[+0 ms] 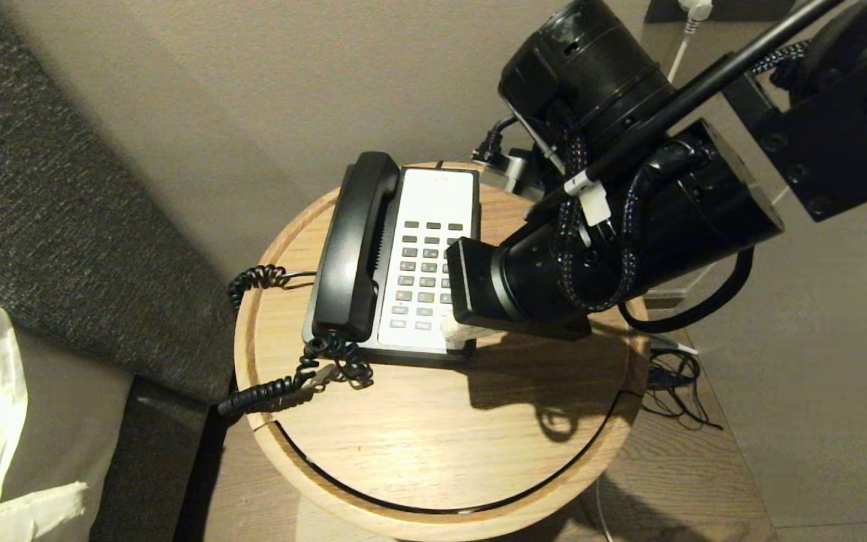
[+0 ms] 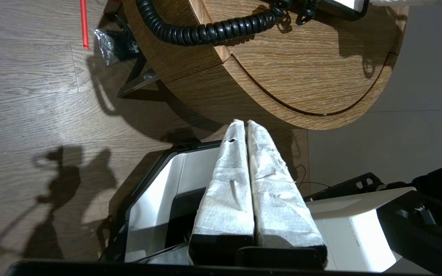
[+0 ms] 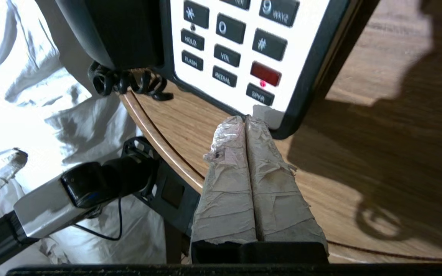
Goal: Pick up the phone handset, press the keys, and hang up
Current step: End the call using the dial pad
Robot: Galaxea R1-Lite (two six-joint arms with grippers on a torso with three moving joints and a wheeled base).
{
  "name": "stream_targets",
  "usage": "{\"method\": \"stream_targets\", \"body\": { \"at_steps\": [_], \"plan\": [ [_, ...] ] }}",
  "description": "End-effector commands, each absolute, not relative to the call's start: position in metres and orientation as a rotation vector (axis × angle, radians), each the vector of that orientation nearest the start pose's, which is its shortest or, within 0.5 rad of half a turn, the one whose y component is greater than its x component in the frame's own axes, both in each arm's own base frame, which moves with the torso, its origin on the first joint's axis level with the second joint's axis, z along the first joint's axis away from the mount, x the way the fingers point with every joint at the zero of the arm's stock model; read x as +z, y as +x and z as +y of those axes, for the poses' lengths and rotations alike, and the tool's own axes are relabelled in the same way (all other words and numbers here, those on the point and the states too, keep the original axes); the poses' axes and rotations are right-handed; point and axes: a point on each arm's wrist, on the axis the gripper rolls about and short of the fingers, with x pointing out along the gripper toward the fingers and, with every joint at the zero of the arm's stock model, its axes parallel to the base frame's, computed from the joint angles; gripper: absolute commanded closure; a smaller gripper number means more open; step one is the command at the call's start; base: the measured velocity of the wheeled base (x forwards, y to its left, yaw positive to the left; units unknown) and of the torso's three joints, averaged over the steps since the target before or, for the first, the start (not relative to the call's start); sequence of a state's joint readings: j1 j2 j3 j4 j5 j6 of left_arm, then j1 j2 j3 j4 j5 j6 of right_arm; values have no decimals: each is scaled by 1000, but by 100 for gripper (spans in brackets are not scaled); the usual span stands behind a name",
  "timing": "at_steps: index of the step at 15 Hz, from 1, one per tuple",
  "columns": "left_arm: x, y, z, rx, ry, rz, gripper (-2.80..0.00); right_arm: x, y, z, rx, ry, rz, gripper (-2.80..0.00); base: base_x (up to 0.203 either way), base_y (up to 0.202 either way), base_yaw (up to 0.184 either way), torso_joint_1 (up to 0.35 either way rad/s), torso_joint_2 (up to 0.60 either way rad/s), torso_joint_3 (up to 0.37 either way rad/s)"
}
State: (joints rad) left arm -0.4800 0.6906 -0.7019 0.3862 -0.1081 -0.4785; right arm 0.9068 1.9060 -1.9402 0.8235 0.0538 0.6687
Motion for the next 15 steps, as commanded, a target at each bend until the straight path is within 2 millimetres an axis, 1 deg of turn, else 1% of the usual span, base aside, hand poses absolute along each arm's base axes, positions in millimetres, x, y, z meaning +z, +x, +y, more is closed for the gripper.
{"method": "stream_targets", "body": {
  "at_steps": [1,10,15],
  "plan": [
    [231,33,-20,-478,-391,510,0,292,214,271,612,264,985,0,0,0,0,0,0,0],
    [230,34,-20,-478,-389,515,0,289,224,270,600,265,969,0,0,0,0,0,0,0],
    [230,34,-20,-478,-390,515,0,283,228,272,590,252,983,0,0,0,0,0,0,0]
  ]
}}
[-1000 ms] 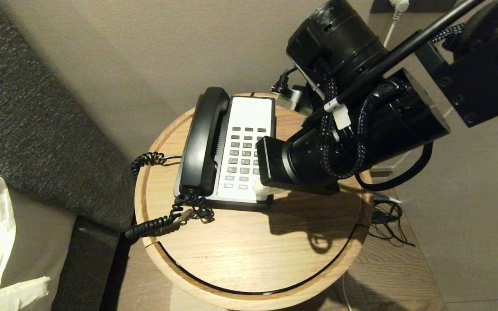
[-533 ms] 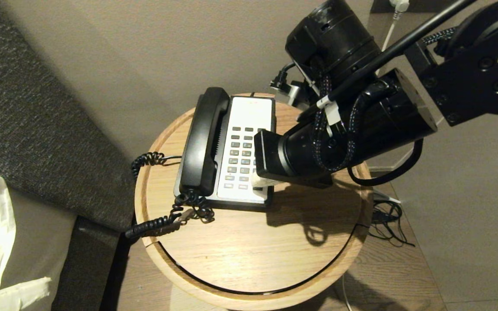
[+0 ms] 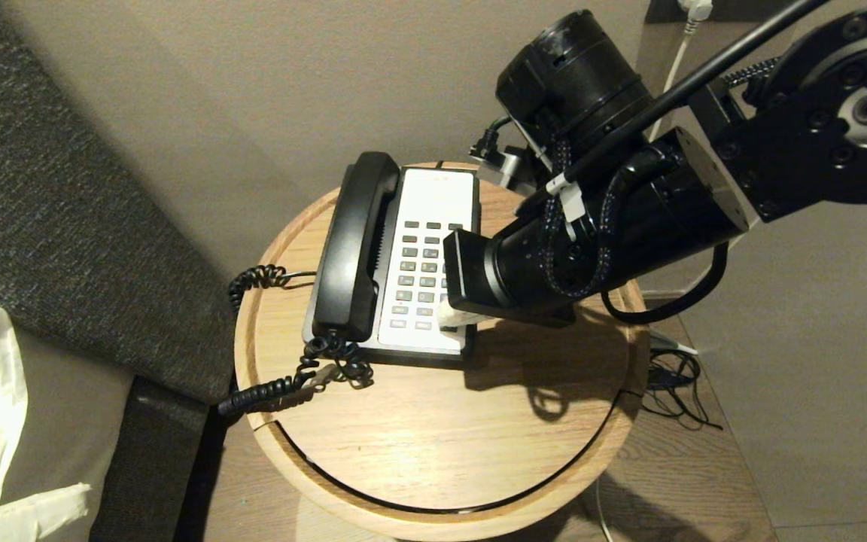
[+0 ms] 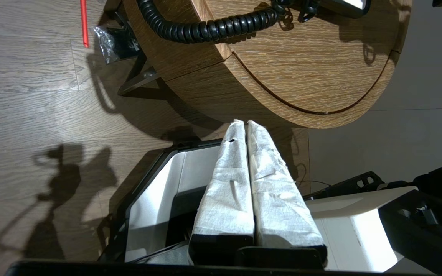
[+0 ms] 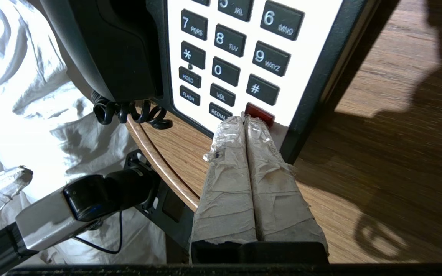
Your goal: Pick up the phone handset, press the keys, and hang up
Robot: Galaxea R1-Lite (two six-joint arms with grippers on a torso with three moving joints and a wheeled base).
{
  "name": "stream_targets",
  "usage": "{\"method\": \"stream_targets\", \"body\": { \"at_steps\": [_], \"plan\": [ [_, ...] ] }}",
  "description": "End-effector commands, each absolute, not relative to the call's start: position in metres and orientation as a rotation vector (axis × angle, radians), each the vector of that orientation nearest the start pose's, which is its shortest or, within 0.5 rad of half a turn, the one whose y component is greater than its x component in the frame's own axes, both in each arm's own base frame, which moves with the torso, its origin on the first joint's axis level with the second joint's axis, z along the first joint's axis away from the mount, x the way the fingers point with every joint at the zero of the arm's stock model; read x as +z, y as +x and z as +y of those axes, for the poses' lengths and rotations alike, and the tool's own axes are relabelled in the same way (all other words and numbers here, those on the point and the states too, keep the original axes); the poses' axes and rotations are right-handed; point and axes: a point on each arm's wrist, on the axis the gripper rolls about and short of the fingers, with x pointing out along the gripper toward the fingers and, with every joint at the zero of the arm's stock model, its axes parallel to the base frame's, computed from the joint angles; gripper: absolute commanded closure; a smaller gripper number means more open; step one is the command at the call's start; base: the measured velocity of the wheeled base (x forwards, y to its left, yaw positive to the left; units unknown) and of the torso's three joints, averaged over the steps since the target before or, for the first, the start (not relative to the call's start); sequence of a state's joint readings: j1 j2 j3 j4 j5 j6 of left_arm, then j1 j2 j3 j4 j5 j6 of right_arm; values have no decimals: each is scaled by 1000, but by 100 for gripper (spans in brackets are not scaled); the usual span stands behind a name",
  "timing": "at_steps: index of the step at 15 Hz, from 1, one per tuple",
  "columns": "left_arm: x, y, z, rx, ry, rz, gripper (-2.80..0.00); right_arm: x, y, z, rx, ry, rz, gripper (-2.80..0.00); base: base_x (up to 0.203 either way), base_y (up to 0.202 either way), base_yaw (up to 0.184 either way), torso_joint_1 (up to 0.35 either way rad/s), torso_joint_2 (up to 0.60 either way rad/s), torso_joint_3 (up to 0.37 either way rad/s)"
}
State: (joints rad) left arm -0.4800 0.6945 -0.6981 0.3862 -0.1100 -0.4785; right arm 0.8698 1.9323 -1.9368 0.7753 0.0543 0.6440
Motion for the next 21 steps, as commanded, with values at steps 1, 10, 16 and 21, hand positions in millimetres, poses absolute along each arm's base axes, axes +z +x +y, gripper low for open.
{"method": "stream_targets", "body": {
  "at_steps": [1,10,16,21],
  "plan": [
    [229,34,-20,-477,-389,519,0,281,228,273,587,249,989,0,0,0,0,0,0,0],
    [229,33,-20,-477,-390,517,0,276,232,274,557,203,972,0,0,0,0,0,0,0],
    [227,32,-19,-479,-390,517,0,324,199,236,593,270,891,0,0,0,0,0,0,0],
    [223,30,-18,-443,-384,509,0,358,163,192,534,412,848,0,0,0,0,0,0,0]
  ]
}}
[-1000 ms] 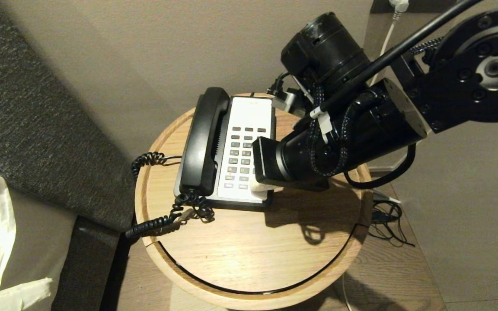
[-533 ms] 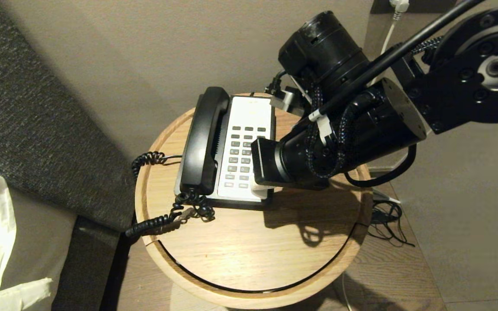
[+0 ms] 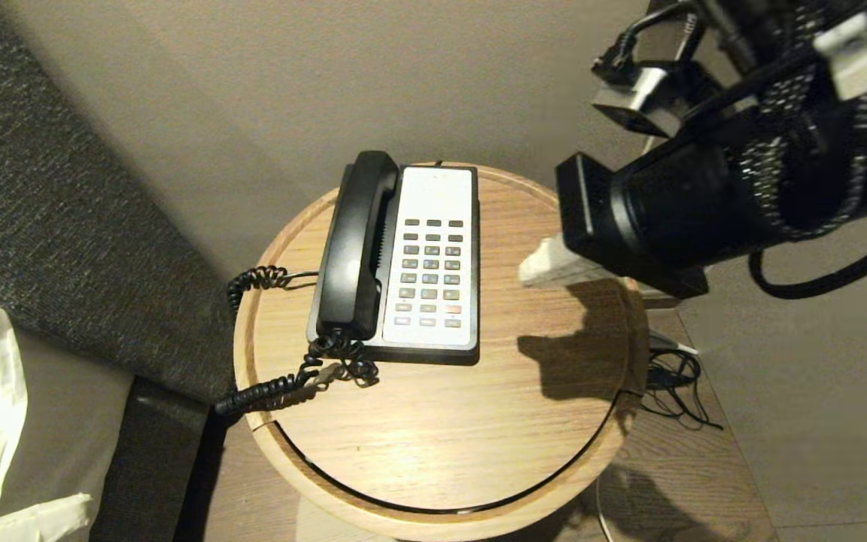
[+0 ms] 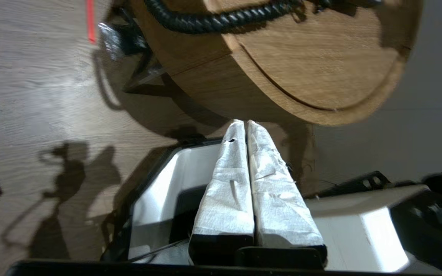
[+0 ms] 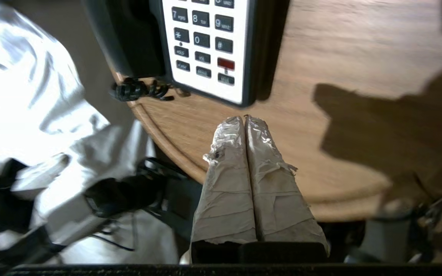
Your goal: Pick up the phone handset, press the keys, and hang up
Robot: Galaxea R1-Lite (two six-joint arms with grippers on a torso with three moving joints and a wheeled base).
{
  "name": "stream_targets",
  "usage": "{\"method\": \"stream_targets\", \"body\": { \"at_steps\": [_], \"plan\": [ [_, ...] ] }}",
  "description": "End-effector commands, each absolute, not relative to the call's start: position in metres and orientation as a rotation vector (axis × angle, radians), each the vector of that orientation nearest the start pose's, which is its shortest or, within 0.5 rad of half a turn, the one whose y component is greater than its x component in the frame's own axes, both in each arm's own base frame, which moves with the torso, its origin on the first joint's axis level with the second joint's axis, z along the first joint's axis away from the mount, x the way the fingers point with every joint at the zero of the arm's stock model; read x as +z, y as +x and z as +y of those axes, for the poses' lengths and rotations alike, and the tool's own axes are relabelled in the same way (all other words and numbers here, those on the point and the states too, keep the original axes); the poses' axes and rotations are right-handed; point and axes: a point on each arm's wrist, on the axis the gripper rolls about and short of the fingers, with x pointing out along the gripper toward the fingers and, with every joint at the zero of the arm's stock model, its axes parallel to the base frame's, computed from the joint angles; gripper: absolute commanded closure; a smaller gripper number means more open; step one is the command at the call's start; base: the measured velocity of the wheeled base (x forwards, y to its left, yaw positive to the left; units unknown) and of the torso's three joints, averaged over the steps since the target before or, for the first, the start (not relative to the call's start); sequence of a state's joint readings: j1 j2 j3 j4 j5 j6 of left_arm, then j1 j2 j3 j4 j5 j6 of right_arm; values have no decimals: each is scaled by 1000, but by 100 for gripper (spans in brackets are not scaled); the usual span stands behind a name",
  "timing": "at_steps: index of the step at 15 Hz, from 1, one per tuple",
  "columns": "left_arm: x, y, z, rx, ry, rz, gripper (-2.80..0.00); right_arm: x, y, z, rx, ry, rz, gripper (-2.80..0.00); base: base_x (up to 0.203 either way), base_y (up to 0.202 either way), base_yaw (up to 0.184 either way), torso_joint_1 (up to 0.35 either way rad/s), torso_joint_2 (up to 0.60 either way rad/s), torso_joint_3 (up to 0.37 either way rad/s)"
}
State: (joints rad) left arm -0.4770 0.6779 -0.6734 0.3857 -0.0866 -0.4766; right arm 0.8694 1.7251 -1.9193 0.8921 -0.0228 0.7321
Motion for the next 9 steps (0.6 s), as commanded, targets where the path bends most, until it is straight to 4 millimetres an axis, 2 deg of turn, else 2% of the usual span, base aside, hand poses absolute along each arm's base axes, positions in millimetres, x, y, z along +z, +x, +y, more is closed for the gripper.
{"method": "stream_targets", "body": {
  "at_steps": [1,4,6,9],
  "plan": [
    [223,31,-16,-396,-376,493,0,364,152,178,522,444,838,0,0,0,0,0,0,0],
    [224,32,-13,-273,-310,441,0,361,120,128,439,512,827,0,0,0,0,0,0,0],
    [225,30,-9,-192,-272,406,0,358,100,82,327,586,763,0,0,0,0,0,0,0],
    [221,9,0,-95,-274,312,0,350,63,36,209,686,652,0,0,0,0,0,0,0]
  ]
}}
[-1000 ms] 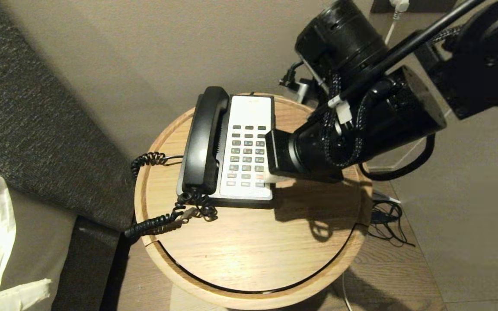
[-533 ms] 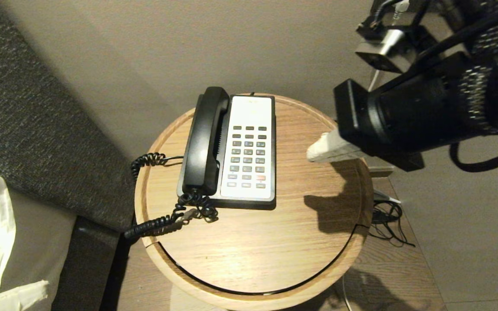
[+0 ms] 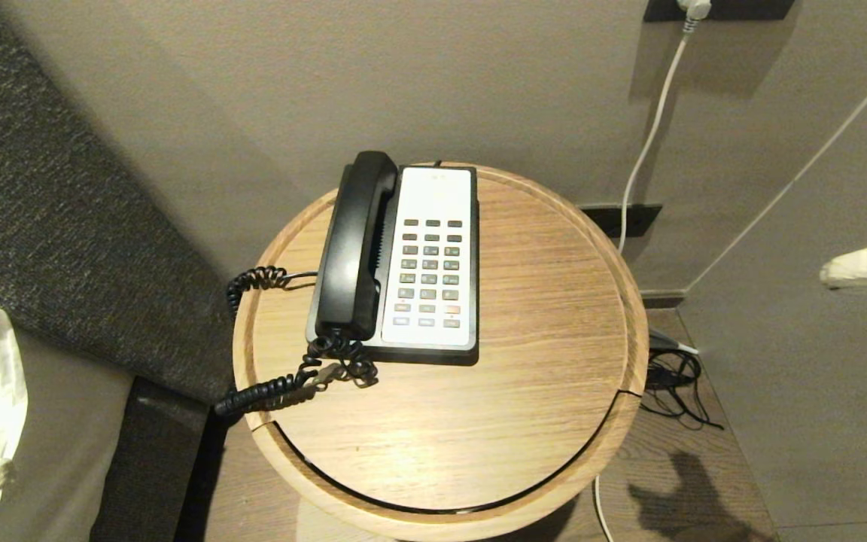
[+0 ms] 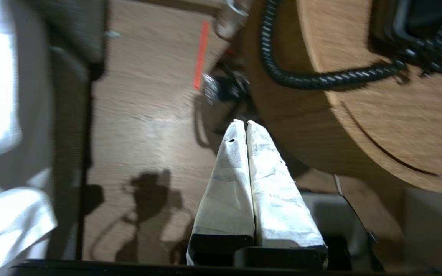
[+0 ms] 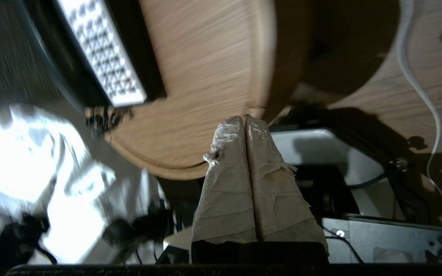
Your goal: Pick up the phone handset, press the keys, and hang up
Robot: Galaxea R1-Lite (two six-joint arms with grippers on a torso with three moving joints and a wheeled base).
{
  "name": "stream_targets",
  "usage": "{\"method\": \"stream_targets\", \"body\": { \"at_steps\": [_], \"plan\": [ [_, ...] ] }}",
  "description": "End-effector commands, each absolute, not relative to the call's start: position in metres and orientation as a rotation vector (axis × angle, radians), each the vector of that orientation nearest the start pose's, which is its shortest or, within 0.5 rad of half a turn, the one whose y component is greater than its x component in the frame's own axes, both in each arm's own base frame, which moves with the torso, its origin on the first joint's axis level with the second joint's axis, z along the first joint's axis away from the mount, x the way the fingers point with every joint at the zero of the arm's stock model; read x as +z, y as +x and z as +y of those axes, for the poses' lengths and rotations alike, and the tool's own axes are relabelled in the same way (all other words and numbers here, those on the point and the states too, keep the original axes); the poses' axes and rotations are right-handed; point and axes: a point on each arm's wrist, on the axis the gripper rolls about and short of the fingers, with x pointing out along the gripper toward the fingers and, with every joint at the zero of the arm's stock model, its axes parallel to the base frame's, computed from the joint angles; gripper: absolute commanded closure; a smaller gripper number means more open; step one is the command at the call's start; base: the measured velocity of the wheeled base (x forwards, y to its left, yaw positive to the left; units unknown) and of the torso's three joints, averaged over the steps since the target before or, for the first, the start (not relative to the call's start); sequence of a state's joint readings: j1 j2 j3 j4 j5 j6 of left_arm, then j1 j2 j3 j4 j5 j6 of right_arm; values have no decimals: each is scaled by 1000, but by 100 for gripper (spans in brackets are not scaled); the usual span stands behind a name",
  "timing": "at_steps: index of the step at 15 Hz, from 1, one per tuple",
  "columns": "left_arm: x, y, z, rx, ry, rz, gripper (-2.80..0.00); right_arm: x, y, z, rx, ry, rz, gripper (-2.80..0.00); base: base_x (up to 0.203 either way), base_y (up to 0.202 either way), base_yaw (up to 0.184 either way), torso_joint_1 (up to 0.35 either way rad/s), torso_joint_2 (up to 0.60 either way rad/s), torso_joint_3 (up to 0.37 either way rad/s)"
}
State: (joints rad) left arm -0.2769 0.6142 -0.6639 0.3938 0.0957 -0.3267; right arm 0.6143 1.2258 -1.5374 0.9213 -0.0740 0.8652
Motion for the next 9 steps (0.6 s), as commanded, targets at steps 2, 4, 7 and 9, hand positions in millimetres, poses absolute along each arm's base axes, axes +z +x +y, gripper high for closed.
{"method": "stream_targets", "body": {
  "at_steps": [2,4,7,9],
  "plan": [
    [215,-9,4,-76,-271,249,0,341,38,15,106,771,557,0,0,0,0,0,0,0],
    [209,-20,7,-42,-270,225,0,328,6,1,41,831,471,0,0,0,0,0,0,0],
    [206,-28,8,-16,-274,211,0,305,-40,-6,0,908,373,0,0,0,0,0,0,0],
    [205,-30,5,77,-282,194,0,297,-58,-6,-18,961,346,0,0,0,0,0,0,0]
  ]
}}
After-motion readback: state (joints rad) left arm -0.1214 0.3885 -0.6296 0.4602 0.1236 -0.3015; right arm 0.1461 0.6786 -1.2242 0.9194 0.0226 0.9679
